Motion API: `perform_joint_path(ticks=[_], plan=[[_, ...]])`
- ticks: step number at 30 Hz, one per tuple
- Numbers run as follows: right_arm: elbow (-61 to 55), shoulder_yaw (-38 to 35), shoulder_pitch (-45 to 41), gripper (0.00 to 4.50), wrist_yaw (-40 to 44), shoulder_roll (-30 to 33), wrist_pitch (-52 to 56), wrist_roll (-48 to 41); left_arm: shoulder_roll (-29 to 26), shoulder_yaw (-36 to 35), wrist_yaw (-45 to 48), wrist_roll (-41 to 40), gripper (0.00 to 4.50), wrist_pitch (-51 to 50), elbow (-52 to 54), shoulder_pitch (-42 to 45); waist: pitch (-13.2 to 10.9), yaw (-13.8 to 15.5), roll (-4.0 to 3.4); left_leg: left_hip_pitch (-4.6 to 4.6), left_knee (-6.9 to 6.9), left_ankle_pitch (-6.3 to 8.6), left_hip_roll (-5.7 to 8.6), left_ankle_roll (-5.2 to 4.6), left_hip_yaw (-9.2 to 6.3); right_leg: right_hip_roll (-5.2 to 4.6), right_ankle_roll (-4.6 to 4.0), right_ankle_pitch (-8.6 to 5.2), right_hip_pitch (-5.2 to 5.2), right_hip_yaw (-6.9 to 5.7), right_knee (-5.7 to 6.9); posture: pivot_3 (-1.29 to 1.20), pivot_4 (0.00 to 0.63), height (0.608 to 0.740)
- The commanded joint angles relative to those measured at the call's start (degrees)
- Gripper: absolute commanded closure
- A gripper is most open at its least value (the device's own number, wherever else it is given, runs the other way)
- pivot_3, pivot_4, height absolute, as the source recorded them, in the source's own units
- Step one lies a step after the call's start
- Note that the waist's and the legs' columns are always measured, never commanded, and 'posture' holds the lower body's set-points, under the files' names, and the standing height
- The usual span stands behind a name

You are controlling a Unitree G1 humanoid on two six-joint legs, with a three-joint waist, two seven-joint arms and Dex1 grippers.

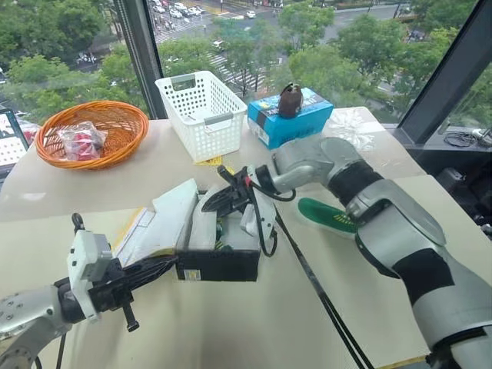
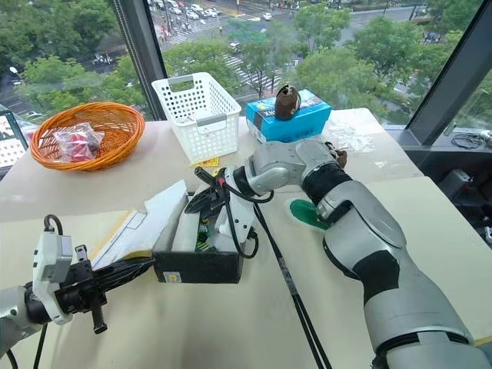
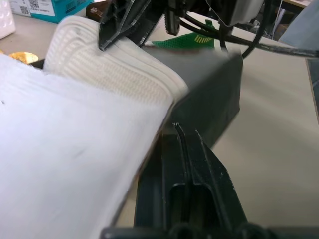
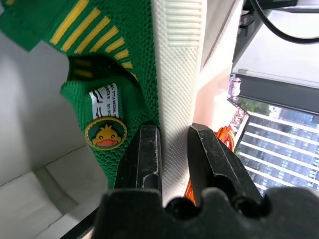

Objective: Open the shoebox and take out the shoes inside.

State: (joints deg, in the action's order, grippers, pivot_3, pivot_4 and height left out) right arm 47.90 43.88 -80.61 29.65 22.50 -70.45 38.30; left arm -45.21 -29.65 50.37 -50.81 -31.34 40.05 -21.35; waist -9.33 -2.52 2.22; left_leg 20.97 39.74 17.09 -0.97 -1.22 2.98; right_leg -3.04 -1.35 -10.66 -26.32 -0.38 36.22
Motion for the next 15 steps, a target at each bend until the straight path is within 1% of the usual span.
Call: perform_joint_path(ticks=[1, 5, 8, 10, 15], plan=[[-7.9, -3.2, 0.7, 3.79, -3.4, 2.2, 6.8, 7.5, -0.7, 0.0, 0.8, 0.1, 4.50, 0.5, 0.1, 0.7, 0.0, 0.1, 0.00, 0.00, 0.00, 0.00, 0.00, 0.00, 0.00, 0.00, 0.00, 0.00, 0.00, -0.05, -0.01, 0.00, 0.150, 0.736], [-12.2, -4.8, 3.2, 3.79, -4.0, 2.6, 12.9, 10.0, -0.7, -0.2, 1.0, 0.1, 4.50, 0.4, 0.0, 0.5, 0.0, 0.1, 0.00, 0.03, 0.03, 0.00, 0.07, 0.00, 0.01, -0.06, 0.01, 0.00, 0.00, -0.15, -0.04, 0.00, 0.150, 0.736], [-14.0, -6.6, 4.4, 3.79, -2.9, 2.8, 16.3, 8.4, -0.6, -0.2, 0.9, 0.1, 4.50, 0.4, 0.1, 0.4, 0.0, 0.1, 0.00, 0.06, 0.02, 0.00, 0.06, 0.00, -0.01, -0.06, 0.01, 0.00, 0.00, -0.18, -0.06, 0.00, 0.150, 0.736], [-15.3, -7.5, 5.2, 3.79, -1.2, 3.1, 17.2, 5.8, -0.6, -0.1, 0.9, 0.1, 4.50, 0.4, 0.2, 0.4, 0.0, 0.1, 0.00, 0.09, 0.02, 0.00, 0.08, 0.00, -0.02, -0.08, 0.01, 0.00, -0.02, -0.19, -0.07, 0.00, 0.150, 0.736], [-20.5, -10.7, 7.7, 3.79, 7.7, 5.2, 18.7, -8.5, -0.9, -0.1, 0.9, 0.0, 4.50, 0.2, -0.1, 0.9, 0.0, 0.2, 0.00, 0.12, 0.03, 0.01, 0.09, -0.03, -0.04, -0.08, 0.02, 0.01, 0.00, -0.23, -0.13, 0.00, 0.150, 0.736]])
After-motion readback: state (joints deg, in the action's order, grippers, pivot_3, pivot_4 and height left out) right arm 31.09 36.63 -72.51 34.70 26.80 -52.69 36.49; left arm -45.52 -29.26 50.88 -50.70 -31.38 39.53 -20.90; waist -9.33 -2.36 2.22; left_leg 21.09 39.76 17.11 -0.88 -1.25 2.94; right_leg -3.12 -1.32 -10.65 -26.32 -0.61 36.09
